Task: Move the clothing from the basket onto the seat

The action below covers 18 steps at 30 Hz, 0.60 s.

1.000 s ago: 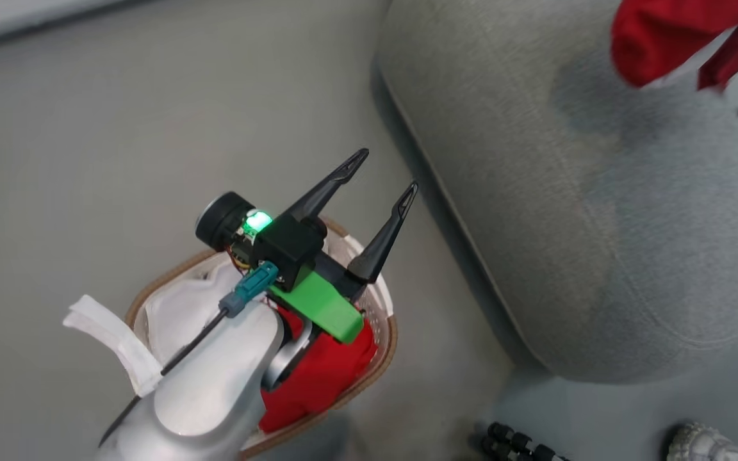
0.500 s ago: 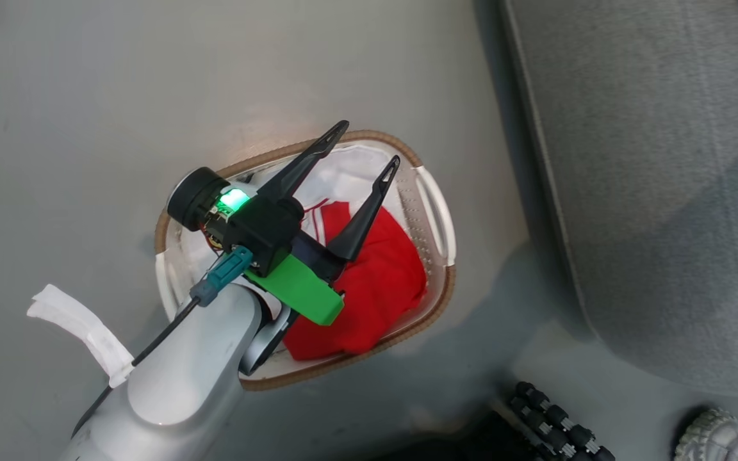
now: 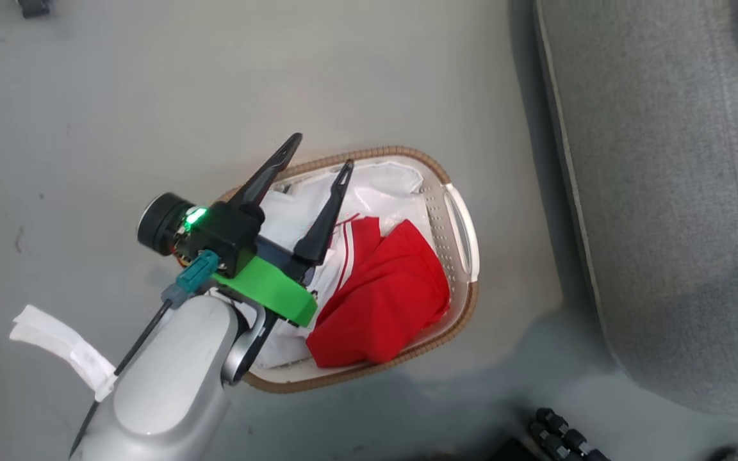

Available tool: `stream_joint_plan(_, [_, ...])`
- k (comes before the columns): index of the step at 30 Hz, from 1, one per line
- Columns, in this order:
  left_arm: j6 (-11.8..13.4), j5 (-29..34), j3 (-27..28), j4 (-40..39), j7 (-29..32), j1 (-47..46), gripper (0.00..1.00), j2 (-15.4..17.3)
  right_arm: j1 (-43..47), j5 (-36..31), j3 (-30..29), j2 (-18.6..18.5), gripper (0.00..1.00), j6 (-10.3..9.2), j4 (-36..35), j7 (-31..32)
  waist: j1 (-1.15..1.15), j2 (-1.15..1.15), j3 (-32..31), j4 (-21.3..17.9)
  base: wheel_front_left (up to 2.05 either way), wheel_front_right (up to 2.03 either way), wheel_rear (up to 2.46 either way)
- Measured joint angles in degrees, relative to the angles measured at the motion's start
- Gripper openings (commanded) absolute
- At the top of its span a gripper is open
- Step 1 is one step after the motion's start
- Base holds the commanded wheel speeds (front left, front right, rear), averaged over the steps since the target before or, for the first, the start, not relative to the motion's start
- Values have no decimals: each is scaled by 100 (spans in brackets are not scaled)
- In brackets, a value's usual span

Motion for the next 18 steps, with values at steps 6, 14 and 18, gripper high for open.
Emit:
stream_joint_plan(6, [0,99,740,198,0,559,100,-171,974,575,701,215,100,0,-594,0,-1,0,-587,25,0,0,0])
stream_joint_plan(14, [0,446,1735,371,0,1233,100,-478,1722,1105,1897,759,100,0,-1261,0,-1,0,-1407,149,0,0,0])
stream_joint_plan(18, [0,630,2370,460,1,1466,100,-595,1896,1329,2509,944,100,0,-1604,1,-1,0,-1780,287,0,0,0])
